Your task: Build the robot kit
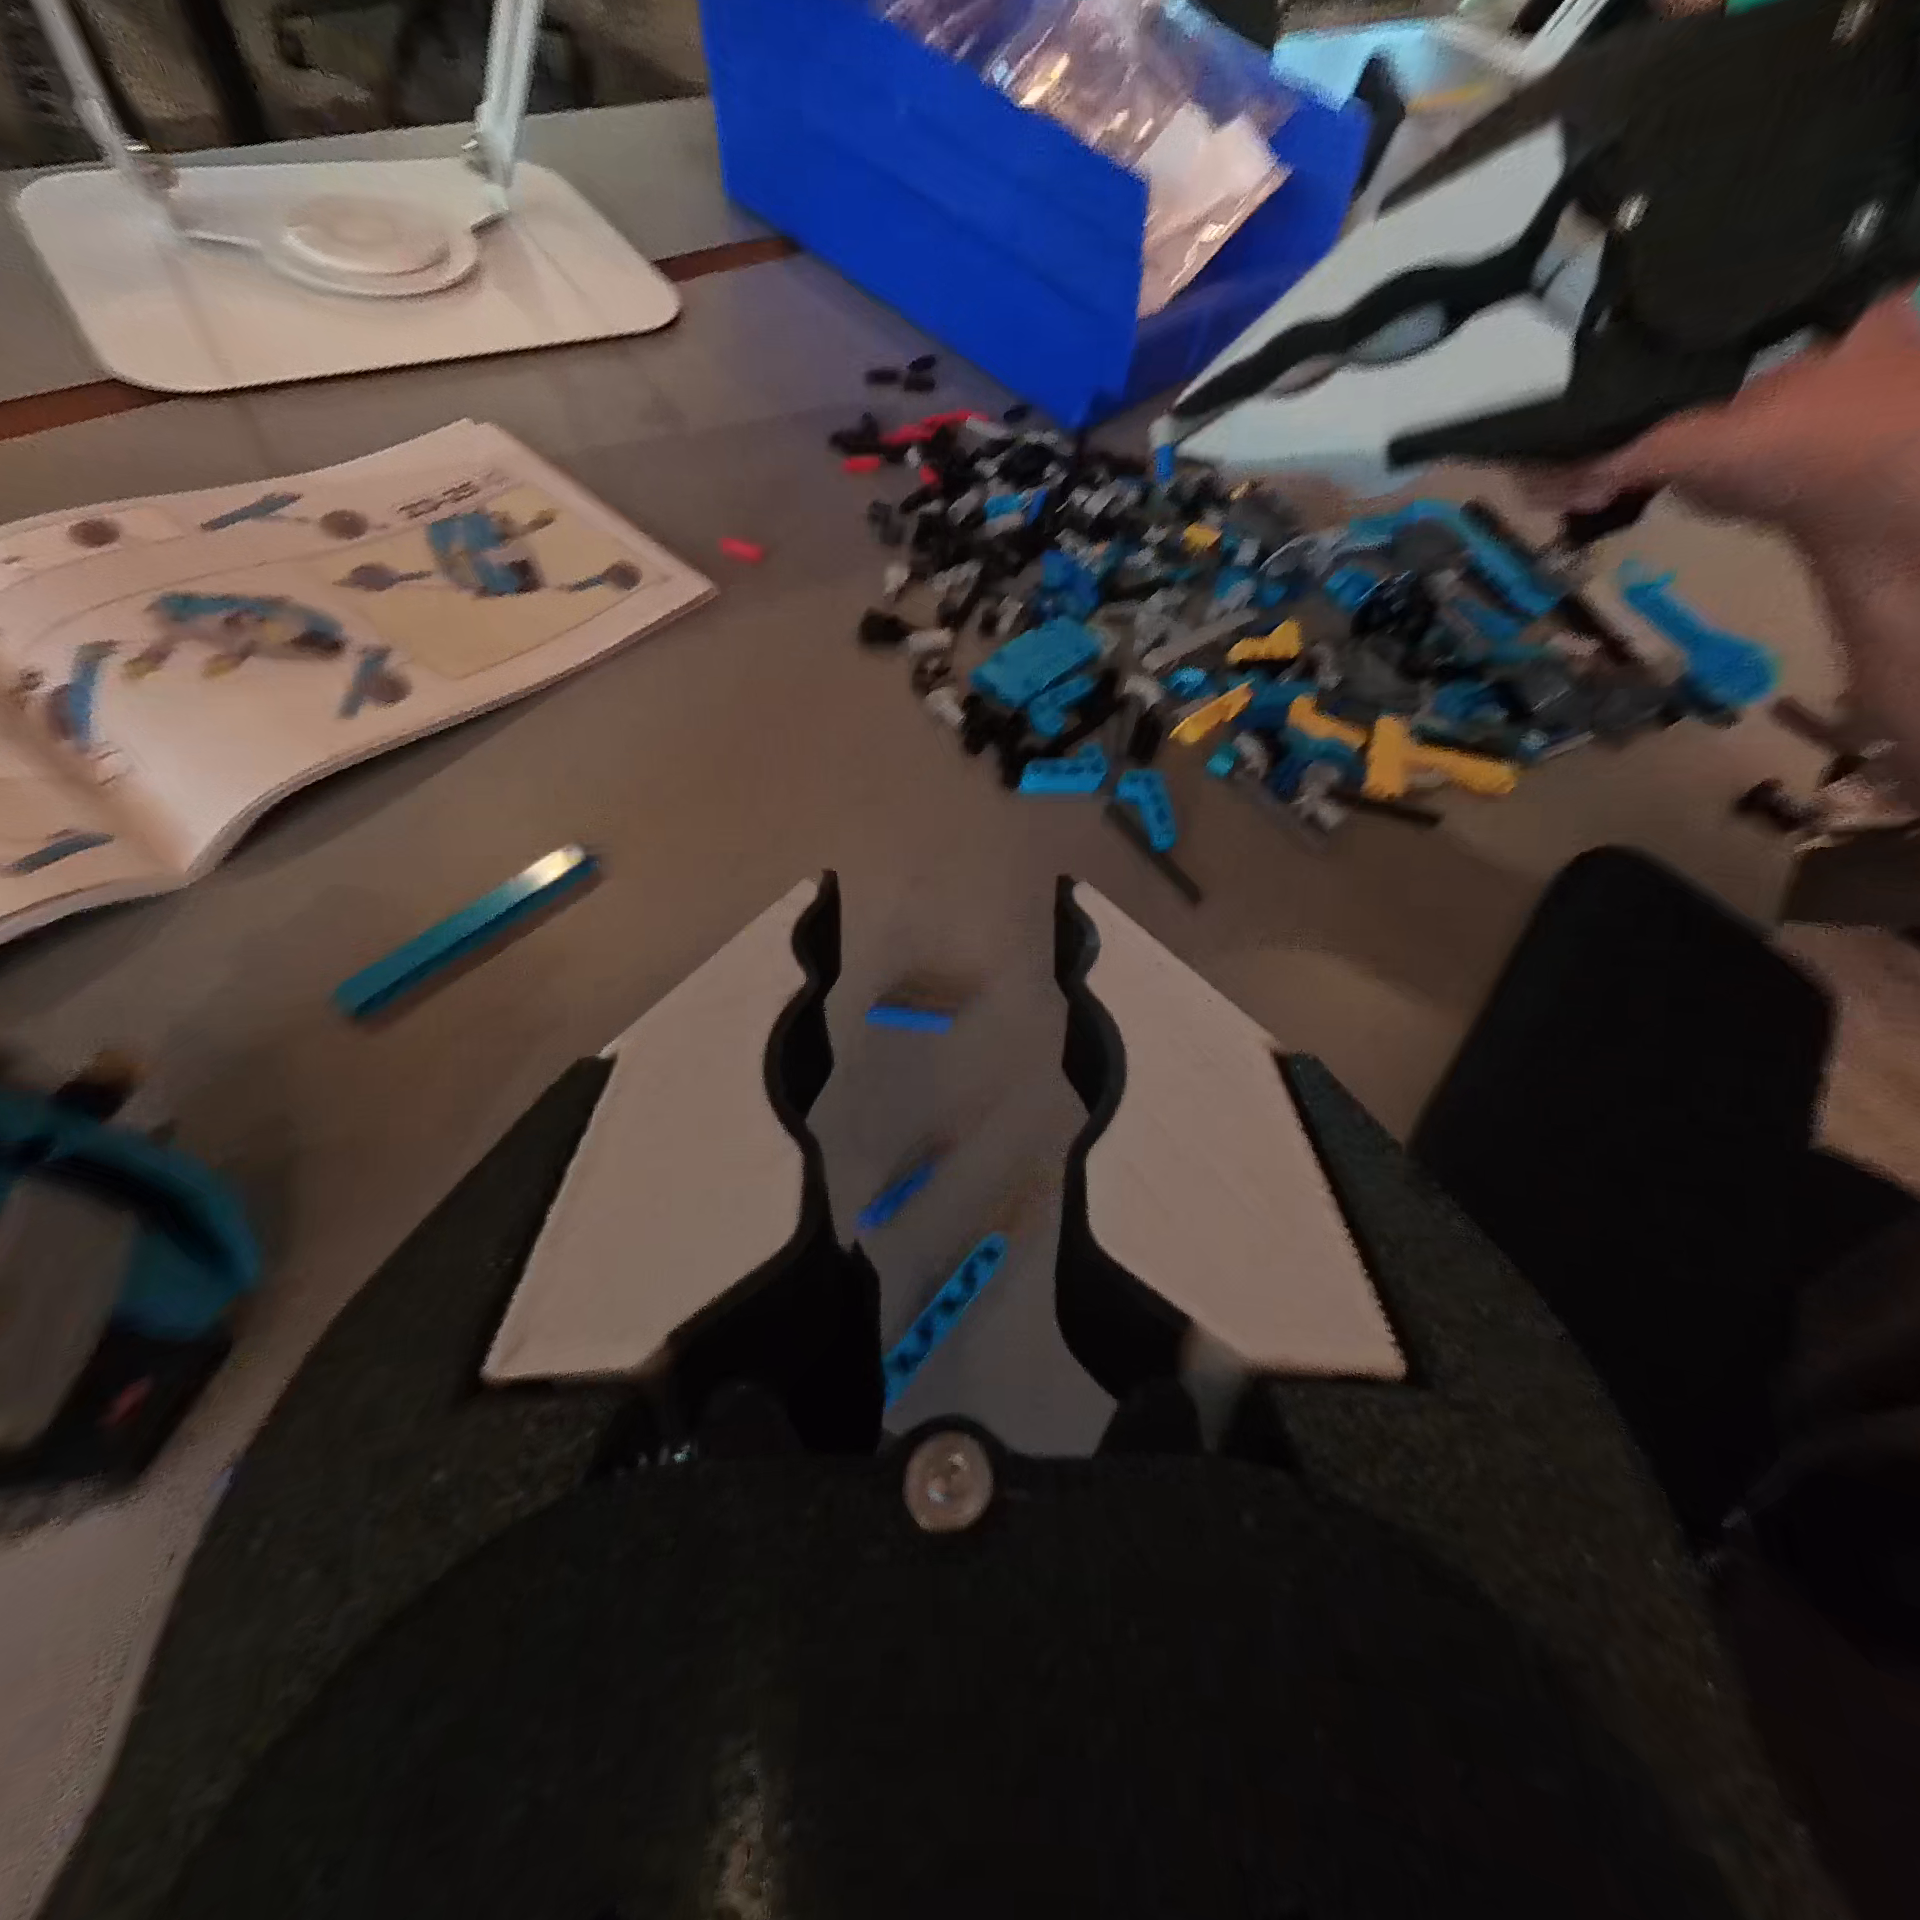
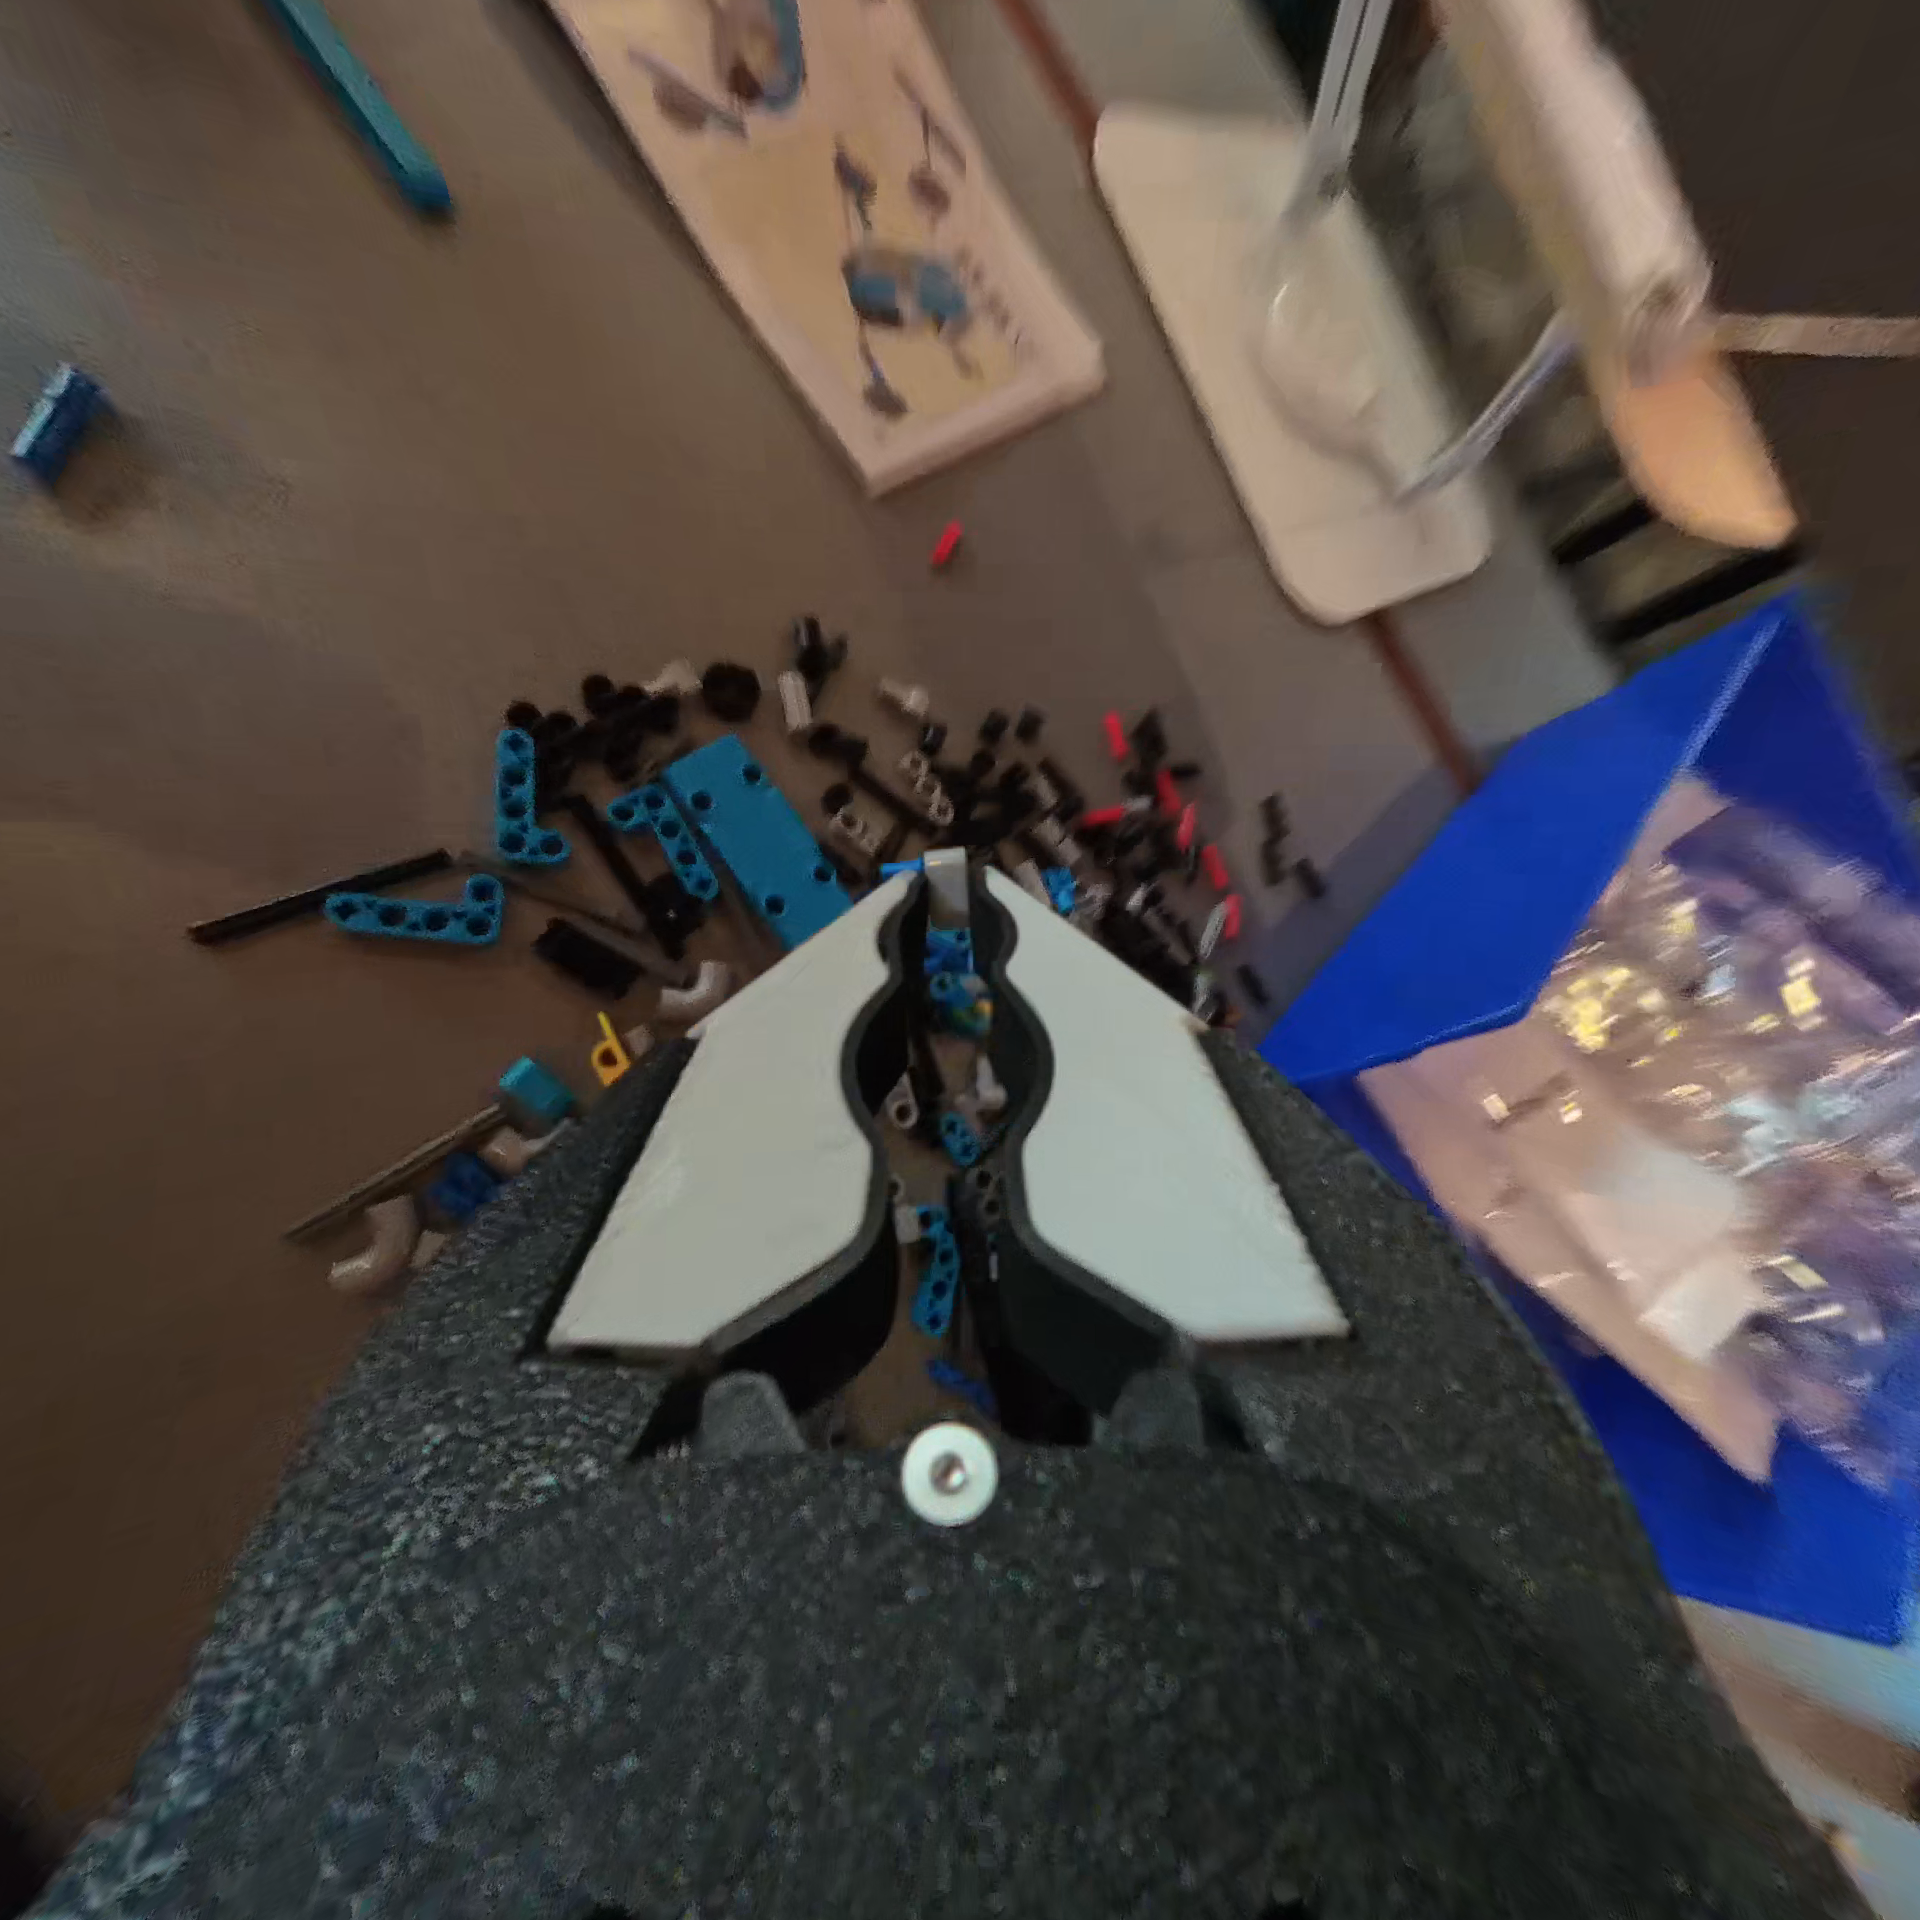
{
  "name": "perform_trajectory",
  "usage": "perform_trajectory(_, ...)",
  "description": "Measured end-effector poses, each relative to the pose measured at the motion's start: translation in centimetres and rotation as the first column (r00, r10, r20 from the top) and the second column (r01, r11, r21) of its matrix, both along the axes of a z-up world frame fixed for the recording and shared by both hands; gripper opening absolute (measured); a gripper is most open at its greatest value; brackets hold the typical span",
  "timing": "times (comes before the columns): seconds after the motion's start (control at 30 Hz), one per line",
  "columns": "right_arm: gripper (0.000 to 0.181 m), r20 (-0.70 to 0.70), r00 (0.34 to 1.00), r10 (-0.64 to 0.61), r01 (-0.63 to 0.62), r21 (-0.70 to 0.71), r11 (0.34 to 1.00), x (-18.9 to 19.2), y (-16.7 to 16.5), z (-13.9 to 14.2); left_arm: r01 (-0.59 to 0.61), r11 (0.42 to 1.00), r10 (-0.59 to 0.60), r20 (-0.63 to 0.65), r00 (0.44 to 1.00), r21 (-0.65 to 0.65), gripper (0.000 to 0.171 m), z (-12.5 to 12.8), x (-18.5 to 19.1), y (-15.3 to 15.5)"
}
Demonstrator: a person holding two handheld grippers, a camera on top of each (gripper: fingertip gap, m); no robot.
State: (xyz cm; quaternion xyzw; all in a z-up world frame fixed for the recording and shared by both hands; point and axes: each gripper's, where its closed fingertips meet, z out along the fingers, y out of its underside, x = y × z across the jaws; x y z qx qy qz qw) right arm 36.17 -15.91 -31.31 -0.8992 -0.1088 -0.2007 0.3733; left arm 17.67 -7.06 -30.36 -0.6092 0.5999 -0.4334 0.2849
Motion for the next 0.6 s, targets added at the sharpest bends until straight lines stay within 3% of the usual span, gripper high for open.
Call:
perform_trajectory(0.13, 0.006, 0.120, 0.990, 0.071, -0.092, 0.176, 0.980, -3.7, 1.5, 3.6, 0.125, 0.953, -0.098, 0.110, 0.989, -0.275, 0.037, 2.7, 4.6, -3.6)
perform_trajectory(0.27, 0.007, 0.118, 0.987, 0.113, -0.146, 0.322, 0.935, -7.7, 2.4, 5.8, 0.290, 0.800, -0.202, 0.219, 0.955, -0.525, 0.029, 5.2, 7.8, -6.6)
perform_trajectory(0.33, 0.007, 0.077, 0.989, 0.126, -0.146, 0.389, 0.909, -9.1, 2.5, 6.6, 0.332, 0.728, -0.220, 0.254, 0.942, -0.599, 0.020, 5.7, 8.4, -7.0)
perform_trajectory(0.43, 0.007, -0.006, 0.993, 0.118, -0.100, 0.483, 0.870, -9.6, 2.5, 7.7, 0.376, 0.626, -0.218, 0.310, 0.925, -0.683, 0.020, 6.7, 8.5, -6.9)
perform_trajectory(0.5, 0.007, -0.070, 0.988, 0.134, -0.078, 0.523, 0.849, -9.9, 2.4, 8.3, 0.382, 0.609, -0.203, 0.329, 0.922, -0.695, 0.020, 7.0, 8.4, -6.5)
perform_trajectory(0.6, 0.007, -0.096, 0.984, 0.151, -0.075, 0.544, 0.835, -10.2, 2.5, 8.6, 0.419, 0.571, -0.210, 0.368, 0.906, -0.706, 0.005, 7.8, 8.0, -6.7)
